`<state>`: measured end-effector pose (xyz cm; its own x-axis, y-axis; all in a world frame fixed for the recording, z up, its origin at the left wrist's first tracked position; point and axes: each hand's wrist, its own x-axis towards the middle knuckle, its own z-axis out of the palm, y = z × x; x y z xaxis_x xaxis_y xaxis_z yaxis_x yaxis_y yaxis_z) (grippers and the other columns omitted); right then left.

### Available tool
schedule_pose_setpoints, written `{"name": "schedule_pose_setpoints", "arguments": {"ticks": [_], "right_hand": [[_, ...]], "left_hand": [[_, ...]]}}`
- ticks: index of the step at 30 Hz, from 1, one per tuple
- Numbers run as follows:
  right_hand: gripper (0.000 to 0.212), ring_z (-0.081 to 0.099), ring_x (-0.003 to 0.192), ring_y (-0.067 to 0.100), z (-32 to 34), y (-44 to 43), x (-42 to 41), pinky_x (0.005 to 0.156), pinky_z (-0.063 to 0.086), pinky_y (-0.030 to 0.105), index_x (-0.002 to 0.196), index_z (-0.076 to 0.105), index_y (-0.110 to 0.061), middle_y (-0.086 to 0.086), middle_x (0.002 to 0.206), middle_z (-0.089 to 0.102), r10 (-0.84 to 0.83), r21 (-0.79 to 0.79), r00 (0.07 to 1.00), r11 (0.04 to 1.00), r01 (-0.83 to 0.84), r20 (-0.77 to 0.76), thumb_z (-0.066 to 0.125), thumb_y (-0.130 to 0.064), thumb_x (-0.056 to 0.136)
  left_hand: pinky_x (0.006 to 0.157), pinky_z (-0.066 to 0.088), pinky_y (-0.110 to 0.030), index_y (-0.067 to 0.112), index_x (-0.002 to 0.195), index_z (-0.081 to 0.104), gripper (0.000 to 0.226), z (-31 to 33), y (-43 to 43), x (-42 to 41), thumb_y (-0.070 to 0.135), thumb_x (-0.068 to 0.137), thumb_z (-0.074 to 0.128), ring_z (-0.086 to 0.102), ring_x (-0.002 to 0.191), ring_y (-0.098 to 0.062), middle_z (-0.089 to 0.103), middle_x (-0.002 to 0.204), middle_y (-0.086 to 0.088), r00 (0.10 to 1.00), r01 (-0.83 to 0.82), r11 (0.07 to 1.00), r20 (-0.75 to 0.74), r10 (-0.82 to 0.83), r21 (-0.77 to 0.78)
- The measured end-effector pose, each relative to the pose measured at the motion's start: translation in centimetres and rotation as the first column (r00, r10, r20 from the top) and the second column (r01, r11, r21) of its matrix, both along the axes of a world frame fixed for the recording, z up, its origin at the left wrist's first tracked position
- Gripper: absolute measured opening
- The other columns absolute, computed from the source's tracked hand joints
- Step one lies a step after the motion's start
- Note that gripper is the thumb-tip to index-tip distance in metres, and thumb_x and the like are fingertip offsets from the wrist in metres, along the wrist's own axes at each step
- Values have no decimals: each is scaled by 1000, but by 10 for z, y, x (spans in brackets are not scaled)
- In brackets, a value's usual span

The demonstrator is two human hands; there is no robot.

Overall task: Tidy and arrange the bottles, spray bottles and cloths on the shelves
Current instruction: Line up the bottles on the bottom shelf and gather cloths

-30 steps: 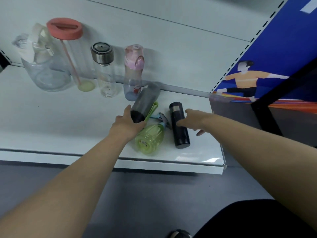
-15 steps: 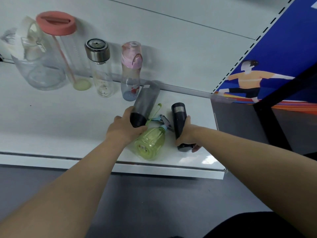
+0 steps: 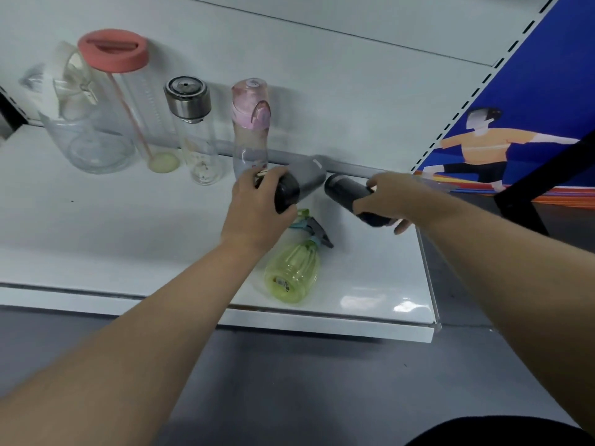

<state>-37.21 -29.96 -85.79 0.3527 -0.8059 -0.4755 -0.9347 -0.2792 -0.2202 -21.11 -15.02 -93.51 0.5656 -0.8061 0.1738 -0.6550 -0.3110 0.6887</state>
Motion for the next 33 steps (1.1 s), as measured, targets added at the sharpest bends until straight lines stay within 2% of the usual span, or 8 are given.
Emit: {"name": "schedule_pose_setpoints", "arguments": {"ticks": [3,7,10,15,19,23,27,33], "right_hand": [[51,73,76,32,18,-17,12,64,63,48,128,51,-12,14,102,62,-84,-62,980,993,96,179,67,-30,83],[64,66,89,31,19,-34,30,75,61,45,138,41,-15,11,108,53,-96,-176,950,972,153,298,69,-32,83],[63,56,91,29,11,-41,35,79,55,40,135,39,-13,9,103,49,-72,-228,933,960,161,353,70,-32,84],[44,62,97,31,0,-46,36,81,59,48,118,52,-18,7,104,58,-46,-202,865,965,168,500,72,-33,80],[53,60,102,27,-2,-48,40,85,58,44,127,52,-22,0,105,55,41,-209,874,976,69,483,75,-33,80],[60,57,97,29,-8,-55,38,79,55,37,133,46,-19,11,116,58,134,-261,906,965,-26,403,75,-25,81],[58,57,99,31,-12,-58,35,83,55,44,131,46,-18,14,117,58,129,-282,900,959,-6,417,75,-25,81],[61,55,107,34,-20,-58,36,83,54,42,138,44,-22,16,120,56,103,-281,879,959,36,465,71,-25,84]], "left_hand": [[99,43,-49,23,133,56,56,15,-16,2,24,79,70,47,112,-43,51,129,-19,993,28,999,117,-24,-28],[100,40,-45,31,139,47,60,36,-38,3,28,82,66,42,118,-40,49,131,-16,981,54,998,183,-59,31],[102,41,-49,30,138,46,60,45,-55,6,30,81,66,41,123,-41,48,129,-16,973,69,996,218,-80,58],[99,44,-48,30,144,41,63,58,-77,4,31,84,63,44,120,-38,48,129,-17,953,80,994,287,-99,80],[95,43,-44,27,143,42,60,69,-93,5,31,86,61,44,121,-35,50,130,-15,928,93,991,353,-122,96],[89,40,-44,29,145,39,63,84,-111,12,33,86,59,41,125,-37,47,134,-17,909,96,973,380,-171,210],[78,32,-42,26,146,32,60,94,-122,20,36,92,55,39,124,-39,43,134,-21,881,52,944,430,-196,325],[89,43,-50,30,155,15,72,91,-119,28,35,96,55,43,124,-42,35,142,-21,866,26,935,460,-198,354]]}}
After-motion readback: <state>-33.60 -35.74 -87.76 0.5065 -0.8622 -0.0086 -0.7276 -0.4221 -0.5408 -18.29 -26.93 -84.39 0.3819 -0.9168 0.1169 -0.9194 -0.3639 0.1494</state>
